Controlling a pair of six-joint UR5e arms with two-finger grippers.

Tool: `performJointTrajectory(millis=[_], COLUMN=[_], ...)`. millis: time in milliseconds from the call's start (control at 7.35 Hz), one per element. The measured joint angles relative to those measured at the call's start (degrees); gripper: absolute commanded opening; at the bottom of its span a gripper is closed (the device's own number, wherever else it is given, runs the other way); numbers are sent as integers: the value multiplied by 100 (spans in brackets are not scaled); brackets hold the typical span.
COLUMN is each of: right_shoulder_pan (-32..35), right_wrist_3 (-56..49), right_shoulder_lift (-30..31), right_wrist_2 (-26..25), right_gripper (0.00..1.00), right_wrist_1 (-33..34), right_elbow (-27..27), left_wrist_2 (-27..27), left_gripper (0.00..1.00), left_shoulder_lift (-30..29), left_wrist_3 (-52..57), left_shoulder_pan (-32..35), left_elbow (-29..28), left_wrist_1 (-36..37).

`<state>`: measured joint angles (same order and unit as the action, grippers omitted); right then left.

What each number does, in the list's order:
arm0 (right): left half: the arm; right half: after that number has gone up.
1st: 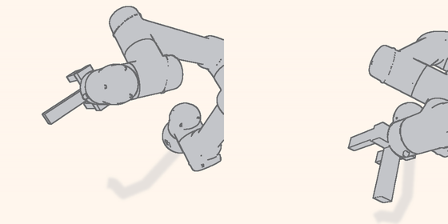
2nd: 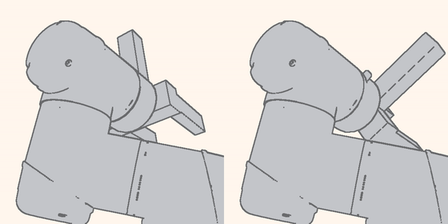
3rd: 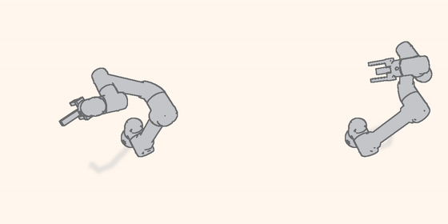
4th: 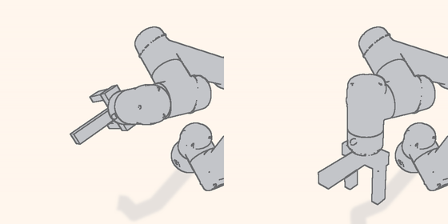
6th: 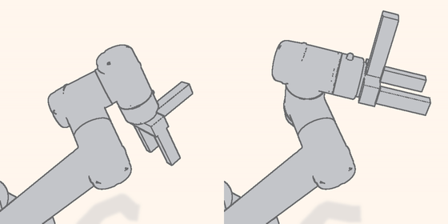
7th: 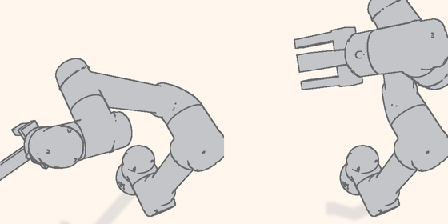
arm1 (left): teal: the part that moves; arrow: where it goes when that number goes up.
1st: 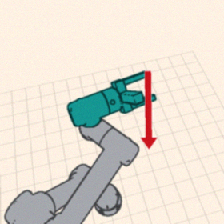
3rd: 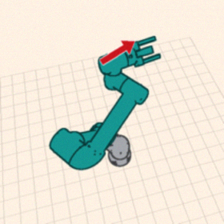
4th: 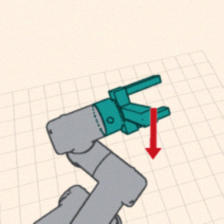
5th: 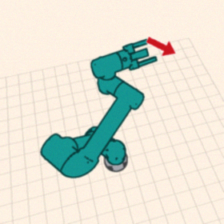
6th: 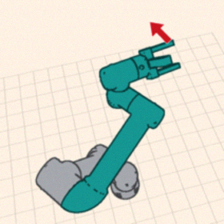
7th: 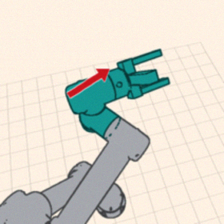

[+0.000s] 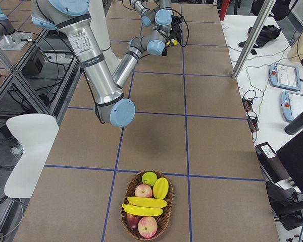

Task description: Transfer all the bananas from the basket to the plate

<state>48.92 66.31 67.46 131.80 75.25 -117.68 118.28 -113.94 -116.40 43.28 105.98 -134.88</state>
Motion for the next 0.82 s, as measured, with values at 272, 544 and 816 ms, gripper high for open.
performJointTrajectory(millis=[272, 544, 816], right_shoulder_pan=[147, 249, 272], right_wrist_3=[4, 3, 3], right_shoulder_lift=[346, 631, 743], right_wrist_2=[-116, -183, -257], right_gripper=[100, 100, 100], right_wrist_1=[6, 8, 8], right_elbow=[4, 25, 61], left_wrist_2=[121, 61, -156], left_gripper=[0, 0, 0], left_shoulder_lift=[1152, 1515, 1575], left_wrist_3=[420, 1079, 2036], left_shoulder_pan=[491, 767, 840], left_elbow=[366, 487, 613], left_wrist_1=[170, 1209, 2821])
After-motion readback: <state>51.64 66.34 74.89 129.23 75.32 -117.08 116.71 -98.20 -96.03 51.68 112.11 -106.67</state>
